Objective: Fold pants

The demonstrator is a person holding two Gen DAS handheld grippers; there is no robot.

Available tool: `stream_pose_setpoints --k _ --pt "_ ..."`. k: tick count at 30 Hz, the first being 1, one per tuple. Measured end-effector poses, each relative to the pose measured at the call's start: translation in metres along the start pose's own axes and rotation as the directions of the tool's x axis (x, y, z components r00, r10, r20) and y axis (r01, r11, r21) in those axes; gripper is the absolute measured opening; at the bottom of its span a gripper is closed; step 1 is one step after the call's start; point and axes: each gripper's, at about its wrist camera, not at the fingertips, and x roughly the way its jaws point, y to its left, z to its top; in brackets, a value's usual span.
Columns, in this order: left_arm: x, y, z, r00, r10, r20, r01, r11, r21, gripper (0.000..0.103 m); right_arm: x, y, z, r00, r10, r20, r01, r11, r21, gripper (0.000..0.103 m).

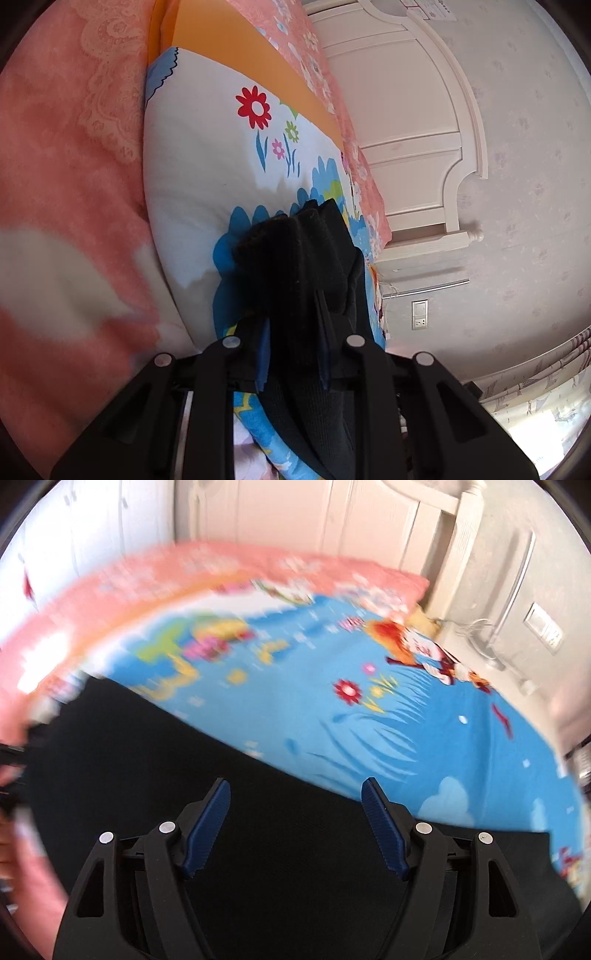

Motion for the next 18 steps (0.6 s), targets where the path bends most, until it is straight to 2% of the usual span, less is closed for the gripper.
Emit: stream_pose_setpoints --k 1,3,5,8,9,11,12,16,18 --pt "0.000 0.000 0.000 1.000 0.001 0.000 -0.001 1.000 0.000 0.020 0.013 0.000 -0.001 0.999 -0.016 -0.044 0.015 1.000 -0.015 0.070" --pt "0.000 -0.002 0.000 1.000 0.008 0.003 -0.008 1.000 0.008 0.023 0.017 -0.001 -0.003 1.000 -0.026 -0.012 0.026 1.000 -0.011 0.074" --pt "-0.001 -0.005 0.001 1.000 0.014 0.009 -0.014 1.000 0.023 0.033 0.016 -0.003 -0.005 1.000 -0.017 -0.005 0.017 1.000 -0.010 0.074" --pt "0.002 -0.008 0.003 0.999 0.040 0.010 -0.041 0.998 0.040 0.029 0.013 -0.014 -0.009 1.000 0.028 0.012 -0.029 0.999 0.037 0.074" --pt "0.002 -0.009 0.003 0.999 0.045 0.011 -0.046 0.998 0.038 0.022 0.008 -0.019 -0.011 0.999 0.040 0.013 -0.041 0.997 0.070 0.075" --pt "0.000 -0.017 0.003 0.998 0.064 0.020 -0.065 0.996 0.067 0.016 -0.010 -0.027 -0.023 0.993 0.109 0.038 -0.113 0.984 0.134 0.076" --pt "-0.002 -0.023 0.003 0.997 0.072 0.027 -0.074 0.993 0.096 0.015 -0.016 -0.024 -0.028 0.992 0.123 0.034 -0.126 0.983 0.130 0.076" --pt "-0.010 -0.054 -0.005 0.988 0.138 0.070 -0.150 0.969 0.198 0.013 -0.012 -0.005 -0.049 0.999 0.035 0.000 -0.035 0.999 0.013 0.079" --pt "-0.016 -0.082 -0.015 0.976 0.185 0.113 -0.211 0.932 0.294 0.013 -0.006 -0.008 -0.051 0.999 0.038 -0.002 -0.038 0.998 0.044 0.085"
